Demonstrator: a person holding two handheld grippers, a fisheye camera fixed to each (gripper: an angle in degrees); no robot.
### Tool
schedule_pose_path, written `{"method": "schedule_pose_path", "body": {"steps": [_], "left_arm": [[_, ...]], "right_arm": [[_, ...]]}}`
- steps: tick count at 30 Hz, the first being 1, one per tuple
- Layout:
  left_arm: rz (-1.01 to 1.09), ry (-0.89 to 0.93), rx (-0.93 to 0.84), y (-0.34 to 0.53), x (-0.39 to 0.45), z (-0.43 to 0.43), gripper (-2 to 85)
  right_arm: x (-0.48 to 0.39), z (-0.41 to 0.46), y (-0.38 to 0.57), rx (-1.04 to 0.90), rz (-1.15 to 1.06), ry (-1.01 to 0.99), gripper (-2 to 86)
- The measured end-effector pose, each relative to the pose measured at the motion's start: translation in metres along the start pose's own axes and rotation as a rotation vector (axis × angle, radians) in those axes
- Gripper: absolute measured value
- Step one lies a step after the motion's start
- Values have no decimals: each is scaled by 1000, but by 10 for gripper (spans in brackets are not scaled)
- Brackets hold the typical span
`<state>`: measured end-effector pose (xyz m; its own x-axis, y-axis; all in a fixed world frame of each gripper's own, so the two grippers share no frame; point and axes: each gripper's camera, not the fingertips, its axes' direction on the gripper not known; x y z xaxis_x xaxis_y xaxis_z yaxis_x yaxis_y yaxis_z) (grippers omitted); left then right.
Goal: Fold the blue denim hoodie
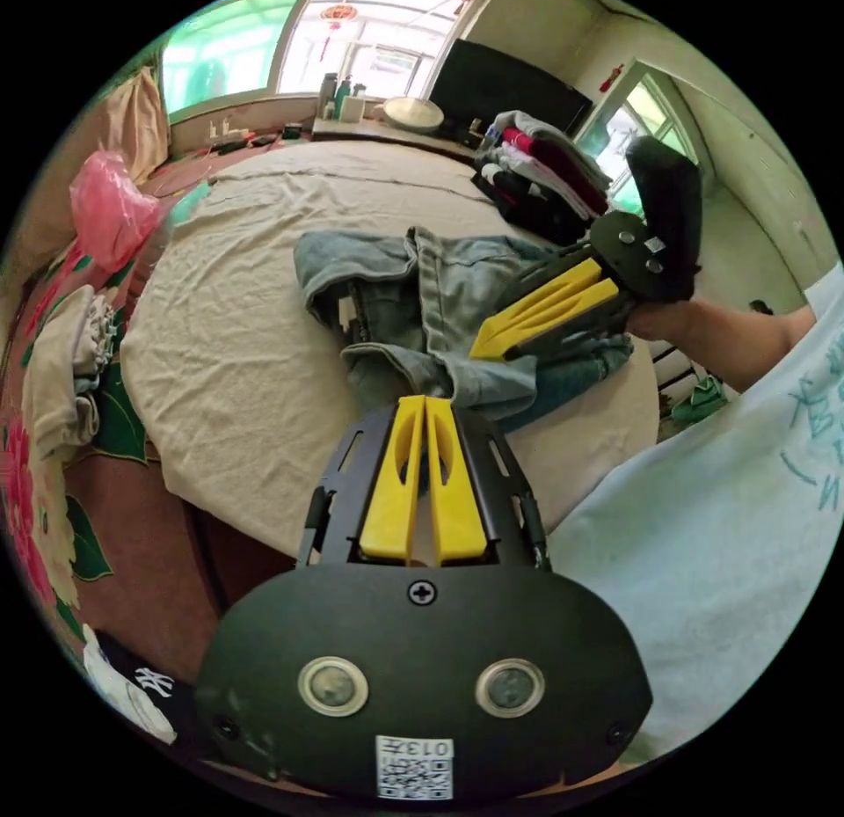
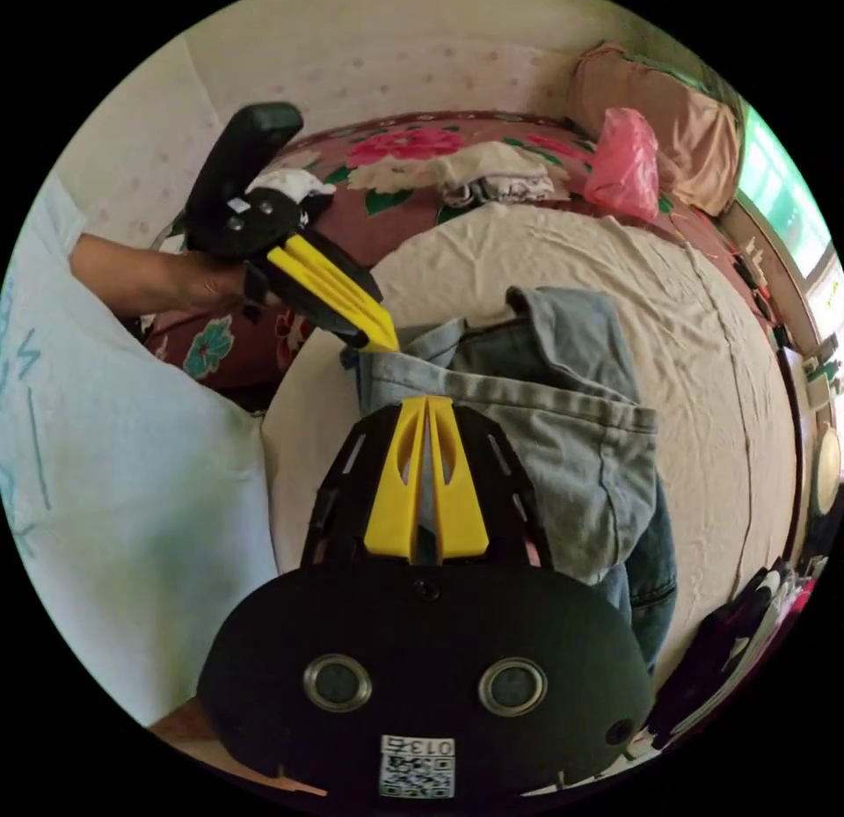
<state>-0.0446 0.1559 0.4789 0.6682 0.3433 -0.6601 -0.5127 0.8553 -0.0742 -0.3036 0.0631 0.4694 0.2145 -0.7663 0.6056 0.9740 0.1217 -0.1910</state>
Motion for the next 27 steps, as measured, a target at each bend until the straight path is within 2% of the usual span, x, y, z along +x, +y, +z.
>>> {"method": "schedule_pose_path", "body": {"steps": [2, 3, 5, 7, 9, 13, 17, 20, 24, 27], "left_arm": [[-34, 76, -2, 2, -4, 15, 0], [-46, 80, 1, 3, -5, 15, 2], [-70, 41, 16, 6, -4, 4, 9], [-109, -28, 61, 13, -5, -11, 26], [-157, -62, 110, 22, -11, -23, 61], [-235, 130, 59, 27, -30, -6, 111], [-234, 209, 11, 16, -32, 14, 140], [-244, 276, -26, 8, -33, 29, 161], [-242, 325, -62, -1, -28, 44, 144], [-266, 352, -98, -9, -21, 55, 125]], "right_arm": [[-3, 30, -2, -106, -11, 52, 3], [-2, 27, -2, -86, -33, 54, 4], [9, 14, -8, -128, -23, -27, 7], [25, -13, -10, -65, 11, -71, 13], [55, -54, -11, 106, 92, 12, 35], [112, -75, -31, 164, 162, -21, 86], [170, -51, -65, 17, 196, -201, 125], [184, -37, -84, -99, 143, -218, 136], [195, -18, -93, -243, 114, -287, 133], [201, -16, -88, -273, 136, -376, 116]]}}
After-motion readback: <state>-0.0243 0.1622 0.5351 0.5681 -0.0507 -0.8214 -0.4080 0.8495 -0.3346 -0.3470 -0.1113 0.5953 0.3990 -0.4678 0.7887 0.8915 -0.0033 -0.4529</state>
